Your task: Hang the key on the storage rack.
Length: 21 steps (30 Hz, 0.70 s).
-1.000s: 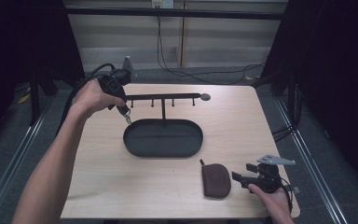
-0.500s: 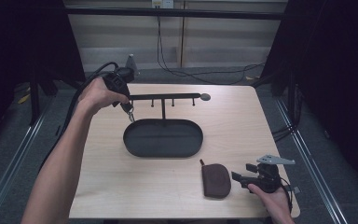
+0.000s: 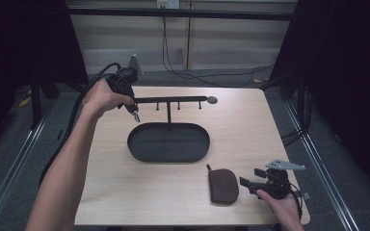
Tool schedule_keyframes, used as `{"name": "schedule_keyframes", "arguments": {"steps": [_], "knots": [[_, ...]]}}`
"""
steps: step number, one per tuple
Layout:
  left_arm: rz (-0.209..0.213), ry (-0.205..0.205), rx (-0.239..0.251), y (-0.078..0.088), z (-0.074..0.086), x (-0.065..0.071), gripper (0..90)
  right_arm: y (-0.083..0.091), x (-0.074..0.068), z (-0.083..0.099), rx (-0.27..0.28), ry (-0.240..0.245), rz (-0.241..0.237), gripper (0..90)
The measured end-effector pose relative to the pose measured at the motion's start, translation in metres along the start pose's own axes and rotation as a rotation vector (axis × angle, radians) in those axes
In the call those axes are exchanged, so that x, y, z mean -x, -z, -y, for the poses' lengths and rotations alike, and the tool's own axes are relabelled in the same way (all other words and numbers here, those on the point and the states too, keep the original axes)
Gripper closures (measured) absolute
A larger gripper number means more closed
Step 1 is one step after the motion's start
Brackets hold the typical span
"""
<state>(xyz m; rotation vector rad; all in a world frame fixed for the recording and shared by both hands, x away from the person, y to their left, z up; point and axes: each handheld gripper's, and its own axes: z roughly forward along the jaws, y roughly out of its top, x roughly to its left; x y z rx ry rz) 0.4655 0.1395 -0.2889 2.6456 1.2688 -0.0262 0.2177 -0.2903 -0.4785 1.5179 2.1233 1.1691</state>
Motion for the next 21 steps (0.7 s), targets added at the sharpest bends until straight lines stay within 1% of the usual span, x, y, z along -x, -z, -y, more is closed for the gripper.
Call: {"name": "schedule_keyframes", "arguments": {"steps": [7, 8, 11, 13, 14, 17, 19, 21], "knots": [[-0.016, 0.017, -0.006, -0.0021, -0.0018, -0.0020, 87.8, 0.0000, -0.0002, 0.0000, 0.001, 0.004, 0.000, 24.1], [-0.023, 0.025, -0.002, -0.0021, -0.0015, -0.0016, 87.3, -0.0001, -0.0002, 0.0000, 0.001, 0.004, -0.001, 24.0], [-0.030, 0.013, -0.011, -0.0027, -0.0015, -0.0016, 87.1, -0.0002, -0.0004, -0.0001, 0.000, 0.005, -0.002, 24.1], [-0.034, 0.018, -0.009, -0.0034, -0.0011, -0.0012, 86.7, 0.0000, -0.0005, 0.0000, 0.001, 0.005, -0.001, 24.0], [-0.040, 0.016, -0.019, -0.0039, -0.0010, -0.0010, 86.6, 0.0000, -0.0005, 0.0000, 0.001, 0.005, 0.000, 24.0], [-0.034, 0.025, -0.011, -0.0027, -0.0001, -0.0020, 85.0, -0.0001, -0.0009, 0.0000, 0.000, 0.005, 0.000, 24.0], [-0.039, 0.027, -0.009, -0.0016, 0.0009, -0.0016, 85.0, -0.0002, -0.0005, -0.0001, 0.000, 0.005, 0.000, 24.0], [-0.040, 0.018, -0.015, -0.0012, 0.0021, -0.0008, 85.1, -0.0004, -0.0003, -0.0002, -0.002, 0.001, 0.000, 24.0]]}}
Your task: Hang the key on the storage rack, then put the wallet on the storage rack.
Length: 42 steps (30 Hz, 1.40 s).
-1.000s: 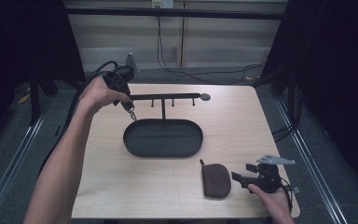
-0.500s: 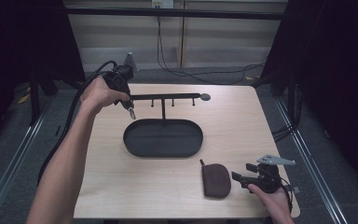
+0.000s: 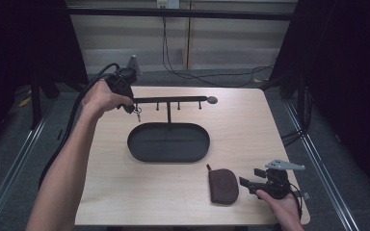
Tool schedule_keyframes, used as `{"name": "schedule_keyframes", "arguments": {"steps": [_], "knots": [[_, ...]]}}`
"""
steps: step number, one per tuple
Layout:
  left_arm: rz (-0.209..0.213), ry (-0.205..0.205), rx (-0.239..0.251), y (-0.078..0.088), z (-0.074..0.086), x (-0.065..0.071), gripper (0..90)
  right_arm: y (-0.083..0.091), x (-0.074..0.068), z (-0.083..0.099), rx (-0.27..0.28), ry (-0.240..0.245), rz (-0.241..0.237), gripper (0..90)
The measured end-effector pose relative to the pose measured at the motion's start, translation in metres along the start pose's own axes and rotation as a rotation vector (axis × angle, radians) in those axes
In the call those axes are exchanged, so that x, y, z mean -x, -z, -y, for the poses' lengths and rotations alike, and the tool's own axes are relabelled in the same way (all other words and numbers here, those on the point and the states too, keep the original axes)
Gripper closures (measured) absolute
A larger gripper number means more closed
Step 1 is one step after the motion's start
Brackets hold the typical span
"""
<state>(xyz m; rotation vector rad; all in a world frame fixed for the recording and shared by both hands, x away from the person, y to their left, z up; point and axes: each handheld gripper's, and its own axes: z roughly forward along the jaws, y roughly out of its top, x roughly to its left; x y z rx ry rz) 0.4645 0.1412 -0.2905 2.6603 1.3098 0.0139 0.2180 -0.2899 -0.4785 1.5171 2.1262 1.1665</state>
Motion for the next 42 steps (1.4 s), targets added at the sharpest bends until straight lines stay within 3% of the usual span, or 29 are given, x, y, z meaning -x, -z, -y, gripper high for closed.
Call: {"name": "schedule_keyframes", "arguments": {"steps": [5, 8, 13, 17, 25, 29, 39, 42], "knots": [[0.015, -0.009, 0.008, 0.001, 0.005, 0.001, 83.6, -0.001, 0.000, -0.001, -0.004, 0.000, -0.001, 24.0], [0.024, 0.017, 0.000, 0.000, 0.009, -0.001, 80.9, -0.001, 0.000, 0.000, 0.000, -0.001, 0.000, 24.0], [0.024, 0.018, -0.003, 0.000, 0.016, -0.001, 77.7, 0.000, 0.000, 0.000, 0.002, -0.001, 0.001, 24.0], [0.063, 0.030, 0.046, 0.001, 0.025, -0.001, 70.0, 0.000, 0.000, 0.000, 0.005, 0.002, 0.003, 24.0], [0.059, 0.038, 0.092, -0.005, 0.051, -0.004, 59.6, 0.000, -0.001, 0.000, 0.002, 0.004, 0.007, 24.0], [0.058, 0.055, 0.101, -0.011, 0.068, -0.009, 49.8, 0.000, -0.001, 0.000, 0.002, 0.002, 0.012, 24.0], [0.093, 0.065, 0.219, -0.025, 0.109, -0.014, 35.4, 0.000, 0.000, 0.000, 0.005, -0.006, 0.014, 24.0], [0.076, 0.077, 0.255, -0.028, 0.119, -0.014, 33.2, -0.001, 0.000, 0.000, 0.002, -0.004, 0.015, 24.0]]}}
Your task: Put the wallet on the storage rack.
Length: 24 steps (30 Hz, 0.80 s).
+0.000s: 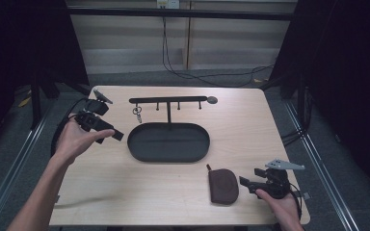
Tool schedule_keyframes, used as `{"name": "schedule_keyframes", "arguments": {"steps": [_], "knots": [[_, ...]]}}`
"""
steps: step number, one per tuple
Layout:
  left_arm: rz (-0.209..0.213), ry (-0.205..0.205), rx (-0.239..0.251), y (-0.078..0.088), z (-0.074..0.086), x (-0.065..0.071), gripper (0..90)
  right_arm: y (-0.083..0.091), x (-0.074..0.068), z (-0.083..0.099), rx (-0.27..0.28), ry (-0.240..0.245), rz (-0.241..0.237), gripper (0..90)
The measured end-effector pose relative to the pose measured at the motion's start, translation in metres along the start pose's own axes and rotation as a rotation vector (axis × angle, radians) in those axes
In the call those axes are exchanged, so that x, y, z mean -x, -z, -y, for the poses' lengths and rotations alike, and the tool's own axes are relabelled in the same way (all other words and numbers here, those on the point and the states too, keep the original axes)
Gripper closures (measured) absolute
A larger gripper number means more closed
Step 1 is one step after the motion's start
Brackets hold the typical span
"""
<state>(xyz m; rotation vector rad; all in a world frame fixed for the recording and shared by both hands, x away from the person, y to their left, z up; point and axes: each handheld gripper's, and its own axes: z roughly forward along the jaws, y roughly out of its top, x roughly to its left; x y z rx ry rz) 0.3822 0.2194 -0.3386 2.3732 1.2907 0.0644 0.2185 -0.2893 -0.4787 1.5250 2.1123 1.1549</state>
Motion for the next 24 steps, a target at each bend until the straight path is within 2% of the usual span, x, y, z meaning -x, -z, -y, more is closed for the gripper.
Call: {"name": "schedule_keyframes", "arguments": {"steps": [2, 3, 4, 5, 7, 9, 10, 12, 15, 16, 19, 22, 24], "knots": [[0.009, 0.020, 0.026, -0.002, 0.007, -0.001, 31.8, 0.000, 0.000, 0.000, 0.000, -0.005, -0.001, 24.1], [0.014, 0.012, 0.034, -0.003, 0.010, -0.002, 31.3, 0.001, 0.000, 0.000, 0.002, -0.004, -0.002, 24.4], [0.032, -0.002, 0.034, -0.004, 0.013, -0.002, 28.4, 0.001, 0.000, 0.000, 0.005, -0.005, -0.003, 24.5], [0.072, -0.002, 0.031, -0.007, 0.017, -0.003, 23.5, 0.001, 0.000, 0.000, 0.007, -0.004, -0.003, 24.7], [0.101, -0.013, 0.059, -0.011, 0.024, -0.004, 27.2, 0.002, 0.000, 0.000, 0.010, -0.005, -0.003, 24.8], [0.126, 0.023, 0.102, -0.017, 0.032, -0.005, 21.2, 0.001, 0.000, 0.000, 0.008, -0.006, -0.003, 24.8], [0.128, 0.005, 0.100, -0.020, 0.035, -0.006, 21.3, 0.001, 0.000, 0.000, 0.007, -0.004, -0.004, 24.8], [0.120, -0.005, 0.111, -0.025, 0.043, -0.004, 20.7, 0.002, 0.000, 0.000, 0.007, -0.002, -0.003, 24.8], [0.145, -0.040, 0.138, -0.028, 0.056, -0.004, 20.4, 0.002, -0.001, 0.001, 0.012, -0.001, -0.003, 24.7], [0.145, -0.028, 0.154, -0.029, 0.060, -0.003, 19.3, 0.002, -0.001, 0.001, 0.015, -0.006, -0.004, 24.8], [0.123, -0.028, 0.178, -0.033, 0.074, -0.002, 19.2, 0.001, -0.001, 0.000, 0.011, -0.011, -0.013, 24.7], [0.125, -0.033, 0.199, -0.036, 0.089, 0.003, 18.4, 0.001, -0.001, 0.000, 0.011, -0.008, -0.014, 24.6], [0.071, -0.037, 0.219, -0.034, 0.099, 0.007, 18.3, 0.002, -0.001, 0.000, 0.006, -0.013, -0.017, 24.6]]}}
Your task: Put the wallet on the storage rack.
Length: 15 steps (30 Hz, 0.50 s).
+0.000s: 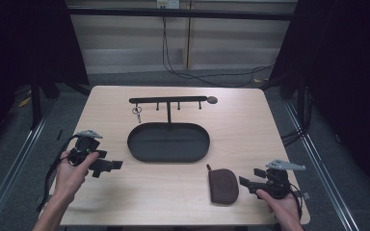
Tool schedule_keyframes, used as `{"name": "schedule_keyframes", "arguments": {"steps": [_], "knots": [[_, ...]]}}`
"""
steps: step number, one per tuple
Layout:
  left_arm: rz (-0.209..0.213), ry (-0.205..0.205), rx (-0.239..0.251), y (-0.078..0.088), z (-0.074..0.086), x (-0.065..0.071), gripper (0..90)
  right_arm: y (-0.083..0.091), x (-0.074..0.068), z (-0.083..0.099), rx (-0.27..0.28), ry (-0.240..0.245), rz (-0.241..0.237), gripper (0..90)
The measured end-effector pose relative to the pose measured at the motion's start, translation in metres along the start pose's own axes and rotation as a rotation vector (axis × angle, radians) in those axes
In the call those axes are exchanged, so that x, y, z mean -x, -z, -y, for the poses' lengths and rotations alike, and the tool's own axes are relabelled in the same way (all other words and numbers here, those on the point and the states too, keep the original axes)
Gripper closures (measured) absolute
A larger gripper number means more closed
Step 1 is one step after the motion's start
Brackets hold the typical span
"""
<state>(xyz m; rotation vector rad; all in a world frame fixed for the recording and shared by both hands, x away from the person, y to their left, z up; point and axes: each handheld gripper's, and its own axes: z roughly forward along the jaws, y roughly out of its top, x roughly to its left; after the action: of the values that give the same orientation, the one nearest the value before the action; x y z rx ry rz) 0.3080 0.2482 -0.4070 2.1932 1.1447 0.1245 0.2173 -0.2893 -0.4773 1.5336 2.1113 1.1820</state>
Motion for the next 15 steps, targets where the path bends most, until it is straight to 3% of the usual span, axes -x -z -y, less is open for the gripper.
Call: {"name": "schedule_keyframes", "arguments": {"steps": [4, 8, 10, 13, 15], "knots": [[-0.007, 0.005, 0.045, 0.004, 0.020, 0.006, 18.0, 0.004, 0.001, -0.003, -0.002, -0.012, 0.001, 24.5], [-0.045, 0.014, 0.049, 0.003, 0.038, 0.009, 18.2, 0.005, -0.002, -0.006, -0.029, 0.009, -0.006, 23.1], [-0.026, 0.048, 0.070, 0.002, 0.047, 0.012, 19.0, 0.006, -0.004, -0.008, -0.027, 0.015, -0.026, 21.7], [-0.039, 0.041, 0.089, 0.001, 0.058, 0.016, 19.0, 0.007, -0.006, -0.009, -0.025, 0.020, -0.031, 21.5], [-0.025, 0.054, 0.119, 0.000, 0.064, 0.017, 19.0, 0.006, -0.007, -0.010, -0.031, 0.020, -0.038, 21.5]]}}
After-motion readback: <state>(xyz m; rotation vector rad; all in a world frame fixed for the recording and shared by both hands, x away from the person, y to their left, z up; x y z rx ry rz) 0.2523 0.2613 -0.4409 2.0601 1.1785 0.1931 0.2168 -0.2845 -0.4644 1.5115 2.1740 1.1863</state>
